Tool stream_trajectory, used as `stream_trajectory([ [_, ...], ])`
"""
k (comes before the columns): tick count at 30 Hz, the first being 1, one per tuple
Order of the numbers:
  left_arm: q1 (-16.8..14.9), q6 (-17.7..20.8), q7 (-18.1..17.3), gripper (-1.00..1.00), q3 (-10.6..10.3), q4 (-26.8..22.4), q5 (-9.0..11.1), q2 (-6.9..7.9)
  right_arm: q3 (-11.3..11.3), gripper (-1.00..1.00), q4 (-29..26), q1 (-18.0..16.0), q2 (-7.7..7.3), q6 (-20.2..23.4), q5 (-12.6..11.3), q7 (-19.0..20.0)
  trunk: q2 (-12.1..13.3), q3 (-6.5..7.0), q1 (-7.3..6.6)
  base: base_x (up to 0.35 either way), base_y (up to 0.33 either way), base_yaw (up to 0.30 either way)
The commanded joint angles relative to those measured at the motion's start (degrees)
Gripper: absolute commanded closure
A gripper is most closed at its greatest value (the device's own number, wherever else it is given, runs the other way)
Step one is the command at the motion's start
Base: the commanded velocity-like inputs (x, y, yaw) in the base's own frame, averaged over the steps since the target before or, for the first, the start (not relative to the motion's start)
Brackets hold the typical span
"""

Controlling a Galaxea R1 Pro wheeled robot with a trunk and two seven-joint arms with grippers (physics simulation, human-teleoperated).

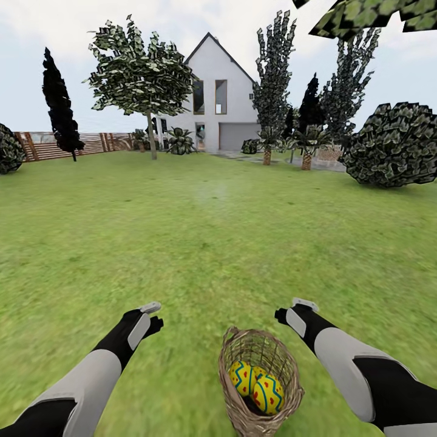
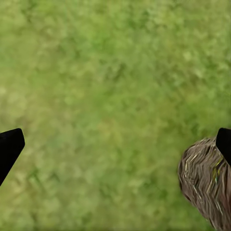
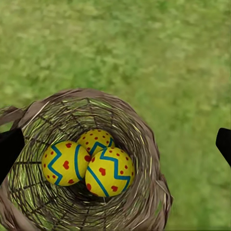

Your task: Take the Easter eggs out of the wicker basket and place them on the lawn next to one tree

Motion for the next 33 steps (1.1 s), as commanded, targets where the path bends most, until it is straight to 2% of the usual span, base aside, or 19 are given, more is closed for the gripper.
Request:
stream_trajectory([
  [1, 0.0, 0.1, 0.4, -1.0, 0.2, -0.1, 0.6, -0.04, -0.2, -1.0, 0.0, 0.0, 0.03, 0.3, -0.2, -0.3, -0.4, -0.25, 0.22, 0.0, 0.0, 0.0],
  [9, 0.0, -1.2, 0.5, -1.0, 0.3, -0.2, 0.6, -0.03, -0.2, -1.0, 0.2, 0.0, 0.05, 0.4, -0.3, -0.2, -3.7, -1.68, 1.98, 0.0, 0.0, 0.0],
  [10, 0.0, -4.8, 0.5, -1.0, 0.3, -0.1, 0.7, 0.03, -0.2, -1.0, 0.3, 0.0, 0.13, 0.4, -0.3, -0.2, -4.1, -1.86, 2.2, 0.0, 0.0, 0.0],
  [13, 0.0, -6.5, 0.5, -1.0, 0.6, -0.1, 0.7, 0.05, -0.2, -1.0, 0.3, 0.0, 0.24, 0.4, -0.3, -0.2, -5.3, -2.4, 2.86, 0.0, 0.0, 0.0],
  [23, 0.0, -7.1, 0.5, -1.0, 0.7, 0.0, 0.6, 0.07, -0.2, -1.0, 0.3, 0.0, 0.07, 0.4, -0.3, -0.2, -9.3, -4.2, 5.05, 0.0, 0.0, 0.0],
  [28, 0.0, -7.1, 0.5, -1.0, 0.7, 0.0, 0.7, 0.63, -0.2, -1.0, 0.3, 0.0, 0.05, 0.4, -0.2, -0.2, -11.3, -5.09, 6.15, 0.0, 0.0, 0.0],
  [33, 0.0, -7.1, 0.4, -1.0, 0.7, 0.0, 1.9, 0.74, -0.2, -1.0, 0.3, 0.0, 0.05, 0.4, -0.2, -0.2, -13.3, -5.99, 7.25, 0.0, 0.0, 0.0],
])
